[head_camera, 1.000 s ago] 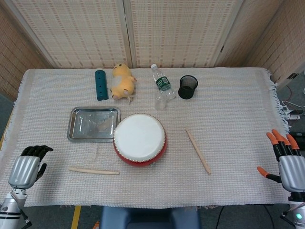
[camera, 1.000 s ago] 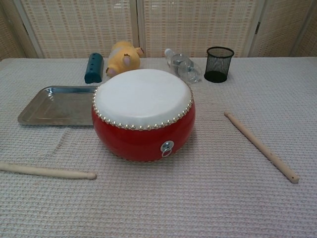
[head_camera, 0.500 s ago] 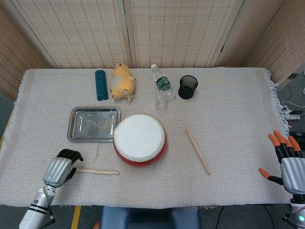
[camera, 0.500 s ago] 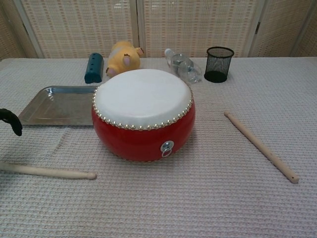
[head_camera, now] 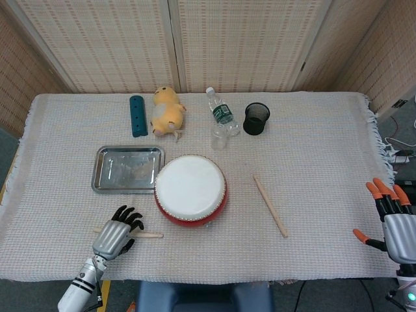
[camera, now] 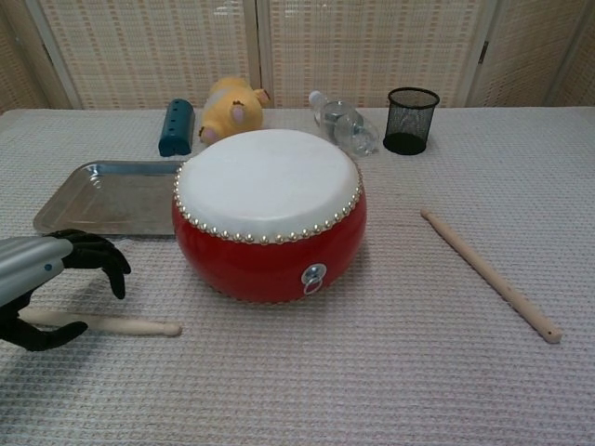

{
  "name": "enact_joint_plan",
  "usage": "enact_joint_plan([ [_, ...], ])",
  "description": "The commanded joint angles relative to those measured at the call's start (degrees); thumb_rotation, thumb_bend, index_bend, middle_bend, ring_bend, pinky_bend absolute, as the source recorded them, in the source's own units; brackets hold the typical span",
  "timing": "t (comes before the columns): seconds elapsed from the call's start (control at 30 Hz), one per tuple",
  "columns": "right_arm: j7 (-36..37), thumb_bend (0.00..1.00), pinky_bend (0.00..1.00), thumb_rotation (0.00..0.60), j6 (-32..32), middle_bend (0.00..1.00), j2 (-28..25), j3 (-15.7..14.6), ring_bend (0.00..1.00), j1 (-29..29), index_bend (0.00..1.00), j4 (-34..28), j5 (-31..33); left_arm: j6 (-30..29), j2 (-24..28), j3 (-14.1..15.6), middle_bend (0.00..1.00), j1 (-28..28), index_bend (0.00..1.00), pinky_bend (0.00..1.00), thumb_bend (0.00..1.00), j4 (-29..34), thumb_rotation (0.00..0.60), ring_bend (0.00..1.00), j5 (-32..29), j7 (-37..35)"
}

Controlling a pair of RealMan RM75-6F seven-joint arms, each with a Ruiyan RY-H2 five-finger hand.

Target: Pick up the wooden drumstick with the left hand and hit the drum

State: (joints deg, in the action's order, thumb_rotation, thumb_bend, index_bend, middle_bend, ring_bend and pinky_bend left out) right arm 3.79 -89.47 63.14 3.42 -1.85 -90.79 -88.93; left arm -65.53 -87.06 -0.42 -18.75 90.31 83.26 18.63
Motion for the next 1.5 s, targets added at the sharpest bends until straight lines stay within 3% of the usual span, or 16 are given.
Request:
enact_joint_plan([
  [0.03,0.24,0.06,0.00,0.600,-0.16,0.00,0.24,0.07,0.00,0.07,0.00,0.39,0.03,0.40,-2.22,-0.23,0.16,-0.17,0.41,0.01,0.31,-0.24,0.600,0.02,-2.64,4.37],
  [0.37,0.16,0.06,0.00,0.600,0.62,0.00,0.43,0.22,0.00,-0.42,0.00,0.62,0.14,0.08,-6.00,-1.23,0.17,0.22,0.46,0.00,0.30,-0.21,0.600,0.00,-9.11,9.61],
  [1.07,0.50,0.06,0.00,0.600,2.25,0.00,0.00,0.23,0.00,-0.88,0.00,0.36,1.23,0.20,-8.66,-2.50,0.19,-1.35,0.52,0.00,0.36,-1.95,0.600,0.00,-12.57,8.19],
  [1.27,0.81,0.06,0.00,0.600,2.31,0.00,-0.20,0.16,0.00,-0.85,0.00,0.32,1.25,-1.72,-8.44,-2.40,0.21,-0.04,0.56,0.01,0.38,-0.61,0.600,0.02,-11.14,1.80],
  [1.5,0.76,0.06,0.00,0.600,2.17,0.00,-0.60,0.08,0.00,-0.82,0.00,-0.18,1.00,-3.23,-4.58,-3.71,0.23,2.59,0.57,0.02,0.38,5.09,0.600,0.04,-9.14,-17.24],
])
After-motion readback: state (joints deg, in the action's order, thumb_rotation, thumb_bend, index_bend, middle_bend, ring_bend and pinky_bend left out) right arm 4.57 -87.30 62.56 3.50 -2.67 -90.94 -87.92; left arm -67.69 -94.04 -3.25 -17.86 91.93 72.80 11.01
